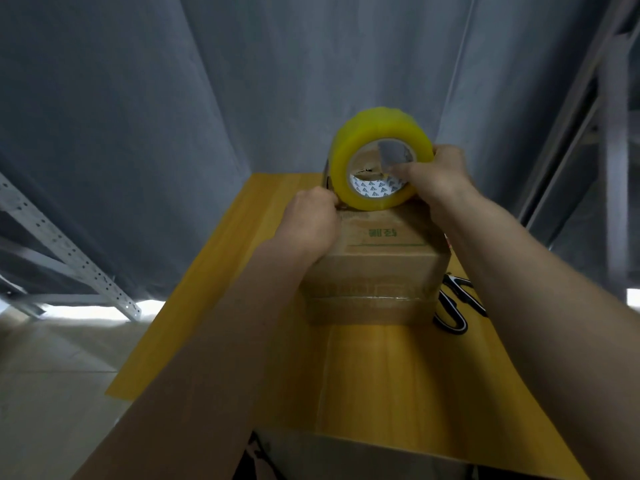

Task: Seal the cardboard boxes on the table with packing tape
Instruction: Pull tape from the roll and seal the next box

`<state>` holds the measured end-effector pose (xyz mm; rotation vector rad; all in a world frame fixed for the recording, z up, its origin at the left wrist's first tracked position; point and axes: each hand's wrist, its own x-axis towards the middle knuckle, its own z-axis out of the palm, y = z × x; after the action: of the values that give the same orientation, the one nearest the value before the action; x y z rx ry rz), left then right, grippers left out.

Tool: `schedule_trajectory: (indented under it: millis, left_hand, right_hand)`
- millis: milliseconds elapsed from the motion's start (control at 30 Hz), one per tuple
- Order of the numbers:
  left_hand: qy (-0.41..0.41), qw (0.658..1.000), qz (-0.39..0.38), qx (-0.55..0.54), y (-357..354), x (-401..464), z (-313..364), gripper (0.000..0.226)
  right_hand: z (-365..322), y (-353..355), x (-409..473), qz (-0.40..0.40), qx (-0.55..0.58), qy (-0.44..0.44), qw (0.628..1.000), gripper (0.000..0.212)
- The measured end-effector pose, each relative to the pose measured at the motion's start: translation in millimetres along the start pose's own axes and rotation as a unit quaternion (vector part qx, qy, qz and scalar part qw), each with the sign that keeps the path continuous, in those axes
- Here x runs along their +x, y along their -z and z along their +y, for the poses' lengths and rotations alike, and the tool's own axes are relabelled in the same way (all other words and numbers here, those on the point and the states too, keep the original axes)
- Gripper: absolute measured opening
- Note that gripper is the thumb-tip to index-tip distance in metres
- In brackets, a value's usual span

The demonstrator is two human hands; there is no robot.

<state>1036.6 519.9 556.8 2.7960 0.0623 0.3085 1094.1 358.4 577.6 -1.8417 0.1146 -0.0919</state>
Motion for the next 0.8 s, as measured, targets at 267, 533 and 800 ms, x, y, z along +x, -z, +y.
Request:
schedule_trajectory:
  millis: [267,533,800]
  left_hand:
    - [-0.055,0.993,-0.101,0.034,-2.8,-15.0,-2.9,0.090]
    - [-0.021,0.995,-0.091,-0.038,-4.1,-17.3,-6.6,0.114]
    - [0.003,0.994,-0.106,-0.020,-4.3,-17.5,-6.1,0.117]
  right_hand:
    - [1.4,-9.6,-6.3,0.051,0.006,0.043,0.998,0.029]
    - [-10.3,-6.7,-8.3,0.037,0.025,0.027,0.999,0.030]
    - [-10.9,3.6,-14.6,0.013,0.003,0.034,0.999,0.036]
